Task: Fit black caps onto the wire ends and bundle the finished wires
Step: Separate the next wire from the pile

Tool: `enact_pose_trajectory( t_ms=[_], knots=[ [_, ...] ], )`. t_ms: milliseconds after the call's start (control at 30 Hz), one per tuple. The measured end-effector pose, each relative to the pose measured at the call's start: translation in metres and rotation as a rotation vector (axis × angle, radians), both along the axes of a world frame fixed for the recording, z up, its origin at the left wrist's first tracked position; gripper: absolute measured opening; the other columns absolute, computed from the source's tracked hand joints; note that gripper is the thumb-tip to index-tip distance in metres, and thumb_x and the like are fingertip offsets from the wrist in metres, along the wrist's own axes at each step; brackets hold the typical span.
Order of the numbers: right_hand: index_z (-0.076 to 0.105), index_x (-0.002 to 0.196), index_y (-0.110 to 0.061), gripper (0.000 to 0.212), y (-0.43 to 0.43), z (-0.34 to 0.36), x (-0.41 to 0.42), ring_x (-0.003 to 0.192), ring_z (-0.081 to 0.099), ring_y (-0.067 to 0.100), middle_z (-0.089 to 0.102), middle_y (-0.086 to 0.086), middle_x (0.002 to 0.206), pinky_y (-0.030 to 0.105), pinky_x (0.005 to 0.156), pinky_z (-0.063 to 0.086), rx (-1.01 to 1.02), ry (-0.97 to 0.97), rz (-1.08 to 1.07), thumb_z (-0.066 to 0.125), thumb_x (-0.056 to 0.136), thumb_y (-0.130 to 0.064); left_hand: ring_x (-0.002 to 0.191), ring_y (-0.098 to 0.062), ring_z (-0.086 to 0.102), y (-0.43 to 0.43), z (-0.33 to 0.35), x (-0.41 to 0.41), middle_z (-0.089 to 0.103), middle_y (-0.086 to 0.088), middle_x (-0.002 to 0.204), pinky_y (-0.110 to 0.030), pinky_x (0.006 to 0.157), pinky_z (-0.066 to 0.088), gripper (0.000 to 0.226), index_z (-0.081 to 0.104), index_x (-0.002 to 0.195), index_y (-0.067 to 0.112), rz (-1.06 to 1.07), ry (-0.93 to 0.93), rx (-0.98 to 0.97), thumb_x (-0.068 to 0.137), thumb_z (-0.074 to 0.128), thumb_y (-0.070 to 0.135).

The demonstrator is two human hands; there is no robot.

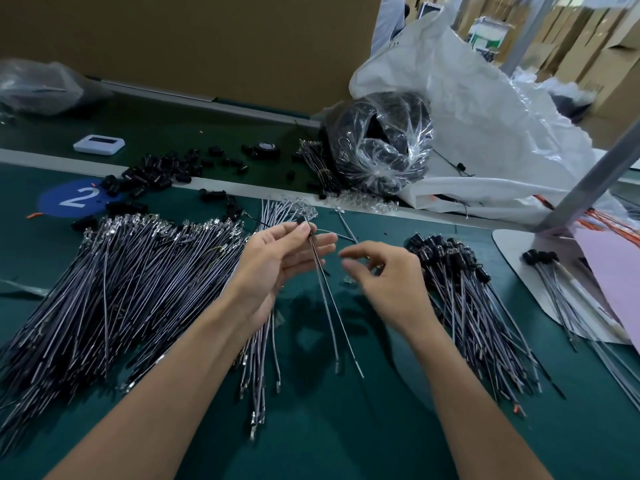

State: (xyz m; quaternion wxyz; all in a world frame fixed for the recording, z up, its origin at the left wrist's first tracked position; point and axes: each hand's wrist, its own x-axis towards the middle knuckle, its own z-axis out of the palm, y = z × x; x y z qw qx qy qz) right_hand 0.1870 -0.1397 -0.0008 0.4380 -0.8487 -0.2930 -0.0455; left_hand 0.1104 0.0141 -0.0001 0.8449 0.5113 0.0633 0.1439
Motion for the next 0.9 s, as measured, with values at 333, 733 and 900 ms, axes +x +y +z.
enact_pose_trajectory(
  t_ms=[333,733,900],
  knots=[
    [0.076,0.078,-0.013,0.009,0.010,0.007,-0.018,0.064,0.055,0.022,0.073,0.018,0.083,0.048,0.064,0.050,0.290,0.196,0.116,0.075,0.082,-0.006,0.084,-0.021,0.072,-0.007,0.000,0.000,0.074,-0.015,0.101,-0.027,0.075,0.057,0.017,0.061,0.098,0.008,-0.074,-0.014,0.035,0.087,0.057,0.021],
    [0.077,0.077,-0.011,0.007,0.009,0.005,-0.020,0.055,0.057,0.005,0.067,-0.010,0.063,0.011,0.058,0.041,0.164,-0.147,-0.009,0.075,0.080,-0.005,0.081,-0.014,0.073,-0.008,-0.006,0.002,0.077,-0.006,0.089,-0.024,0.079,0.058,0.011,0.074,0.093,0.012,0.073,0.072,0.148,0.089,0.063,0.014],
    [0.073,0.079,-0.006,0.004,0.011,0.001,-0.020,0.060,0.057,0.008,0.068,-0.003,0.070,0.016,0.061,0.046,0.103,-0.313,-0.013,0.073,0.083,-0.008,0.075,-0.011,0.073,-0.014,-0.007,0.002,0.076,-0.003,0.082,-0.021,0.072,0.058,0.010,0.073,0.094,0.011,0.116,0.058,0.176,0.090,0.064,0.013]
  ],
)
